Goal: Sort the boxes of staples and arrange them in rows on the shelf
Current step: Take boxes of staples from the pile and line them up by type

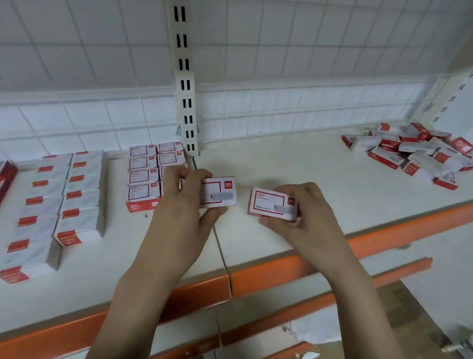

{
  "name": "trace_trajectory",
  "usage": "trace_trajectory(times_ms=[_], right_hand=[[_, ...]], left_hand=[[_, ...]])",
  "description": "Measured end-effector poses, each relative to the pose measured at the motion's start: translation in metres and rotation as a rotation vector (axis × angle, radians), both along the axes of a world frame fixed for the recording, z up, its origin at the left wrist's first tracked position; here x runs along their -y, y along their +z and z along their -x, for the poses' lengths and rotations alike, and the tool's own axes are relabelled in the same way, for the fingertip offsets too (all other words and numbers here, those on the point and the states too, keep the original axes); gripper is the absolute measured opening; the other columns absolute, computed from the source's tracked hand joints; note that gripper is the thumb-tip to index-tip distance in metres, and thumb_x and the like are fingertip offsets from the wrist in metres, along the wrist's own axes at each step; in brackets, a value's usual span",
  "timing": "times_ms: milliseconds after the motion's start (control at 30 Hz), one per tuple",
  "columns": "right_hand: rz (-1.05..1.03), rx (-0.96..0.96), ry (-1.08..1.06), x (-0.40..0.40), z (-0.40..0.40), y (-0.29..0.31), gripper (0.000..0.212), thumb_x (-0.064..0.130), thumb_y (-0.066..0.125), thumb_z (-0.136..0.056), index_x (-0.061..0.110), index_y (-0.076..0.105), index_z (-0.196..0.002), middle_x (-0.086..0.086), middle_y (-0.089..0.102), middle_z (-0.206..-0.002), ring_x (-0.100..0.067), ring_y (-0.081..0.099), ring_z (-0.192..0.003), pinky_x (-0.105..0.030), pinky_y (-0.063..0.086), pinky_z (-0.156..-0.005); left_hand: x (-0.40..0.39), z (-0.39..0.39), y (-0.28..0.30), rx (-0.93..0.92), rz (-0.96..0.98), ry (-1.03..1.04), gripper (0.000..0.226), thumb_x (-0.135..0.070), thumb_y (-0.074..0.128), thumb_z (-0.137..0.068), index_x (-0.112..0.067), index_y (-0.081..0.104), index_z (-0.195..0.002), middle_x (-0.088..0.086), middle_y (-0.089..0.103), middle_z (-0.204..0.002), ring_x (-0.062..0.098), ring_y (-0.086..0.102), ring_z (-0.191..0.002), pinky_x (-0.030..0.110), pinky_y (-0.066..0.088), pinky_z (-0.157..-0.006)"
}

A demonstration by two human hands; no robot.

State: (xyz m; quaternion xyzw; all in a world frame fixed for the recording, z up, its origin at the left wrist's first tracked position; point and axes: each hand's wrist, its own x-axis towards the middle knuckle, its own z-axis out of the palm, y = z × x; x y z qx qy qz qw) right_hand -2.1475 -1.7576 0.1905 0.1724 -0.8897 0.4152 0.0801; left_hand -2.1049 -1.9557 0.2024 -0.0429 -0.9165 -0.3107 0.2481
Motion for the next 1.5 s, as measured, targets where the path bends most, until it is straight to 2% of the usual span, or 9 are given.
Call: trace_trajectory(times_ms=[267, 467, 700, 867, 1033, 1133, 1267, 1367, 1500], right_hand=[[0.057, -0.065, -0.045, 0.004, -0.012, 0.006, 0.042, 0.021, 0.080, -0.069, 0.023, 0.059, -0.105, 0.003, 0.047, -0.103, 0.003, 0.049, -0.091, -0.002, 0.036, -0.074], [0.017, -0.061, -0.011, 0.001, -0.017, 0.000, 0.041, 0.022, 0.079, -0.071, 0.021, 0.059, -0.107, 0.003, 0.046, -0.103, 0.003, 0.050, -0.088, -0.002, 0.035, -0.072], [-0.015, -0.032, 0.040, 0.001, -0.017, -0.013, 0.043, 0.022, 0.078, -0.072, 0.019, 0.058, -0.110, 0.004, 0.044, -0.105, 0.005, 0.048, -0.090, 0.001, 0.034, -0.074], [-0.041, -0.021, 0.116, 0.013, -0.020, -0.020, 0.045, 0.023, 0.077, -0.074, 0.022, 0.058, -0.115, 0.008, 0.042, -0.106, 0.005, 0.044, -0.087, 0.002, 0.034, -0.078], [-0.063, -0.041, 0.130, 0.025, -0.016, -0.015, 0.046, 0.025, 0.077, -0.074, 0.023, 0.058, -0.116, 0.008, 0.041, -0.106, 0.002, 0.044, -0.092, 0.004, 0.032, -0.077], [-0.067, -0.080, 0.142, 0.042, -0.013, -0.007, 0.045, 0.026, 0.077, -0.073, 0.021, 0.058, -0.114, 0.007, 0.041, -0.104, 0.004, 0.042, -0.089, 0.004, 0.032, -0.076], [-0.072, -0.100, 0.170, 0.076, -0.016, 0.001, 0.046, 0.028, 0.077, -0.074, 0.023, 0.057, -0.115, 0.008, 0.040, -0.103, 0.002, 0.043, -0.091, 0.005, 0.032, -0.075], [-0.069, -0.128, 0.182, 0.108, -0.020, 0.002, 0.047, 0.029, 0.076, -0.075, 0.023, 0.056, -0.117, 0.008, 0.041, -0.103, 0.006, 0.041, -0.089, 0.004, 0.032, -0.076], [-0.040, -0.171, 0.143, 0.161, -0.032, 0.005, 0.046, 0.031, 0.077, -0.074, 0.021, 0.059, -0.116, 0.005, 0.045, -0.105, -0.004, 0.049, -0.094, 0.002, 0.034, -0.078]], left_hand=[[0.014, -0.016, -0.002, -0.025, 0.047, 0.028, 0.046, -0.017, 0.079, -0.072, -0.008, 0.059, -0.112, 0.011, 0.050, -0.109, 0.019, 0.054, -0.081, 0.022, 0.040, -0.068], [0.012, -0.022, -0.009, -0.027, 0.162, 0.053, 0.049, -0.020, 0.083, -0.065, -0.009, 0.063, -0.107, 0.010, 0.059, -0.101, 0.030, 0.056, -0.087, 0.037, 0.048, -0.072], [0.010, -0.039, -0.014, -0.030, 0.233, 0.185, 0.049, -0.026, 0.082, -0.066, -0.014, 0.065, -0.111, 0.005, 0.068, -0.105, 0.031, 0.052, -0.094, 0.039, 0.044, -0.076], [0.016, -0.054, -0.018, 0.010, 0.236, 0.240, 0.047, -0.042, 0.065, -0.072, -0.023, 0.064, -0.114, -0.002, 0.069, -0.104, 0.028, 0.052, -0.089, 0.037, 0.042, -0.075], [0.027, -0.063, -0.017, -0.027, 0.226, 0.308, 0.044, -0.034, 0.078, -0.071, -0.019, 0.064, -0.111, 0.000, 0.069, -0.101, 0.026, 0.046, -0.086, 0.036, 0.039, -0.073], [0.042, -0.066, -0.016, -0.035, 0.230, 0.354, 0.047, -0.027, 0.079, -0.070, -0.012, 0.064, -0.112, 0.008, 0.062, -0.105, 0.029, 0.044, -0.090, 0.035, 0.037, -0.076], [0.080, -0.067, -0.015, -0.044, 0.203, 0.381, 0.044, -0.022, 0.079, -0.071, -0.010, 0.063, -0.110, 0.012, 0.058, -0.102, 0.034, 0.047, -0.091, 0.024, 0.024, -0.078], [0.116, -0.067, -0.014, -0.036, 0.215, 0.382, 0.042, -0.027, 0.074, -0.073, -0.009, 0.064, -0.109, 0.012, 0.060, -0.101, 0.037, 0.051, -0.089, 0.025, 0.025, -0.078], [0.171, -0.079, -0.011, -0.048, 0.259, 0.341, 0.043, -0.023, 0.074, -0.072, -0.010, 0.064, -0.112, 0.011, 0.060, -0.101, 0.035, 0.050, -0.088, 0.026, 0.025, -0.076]])
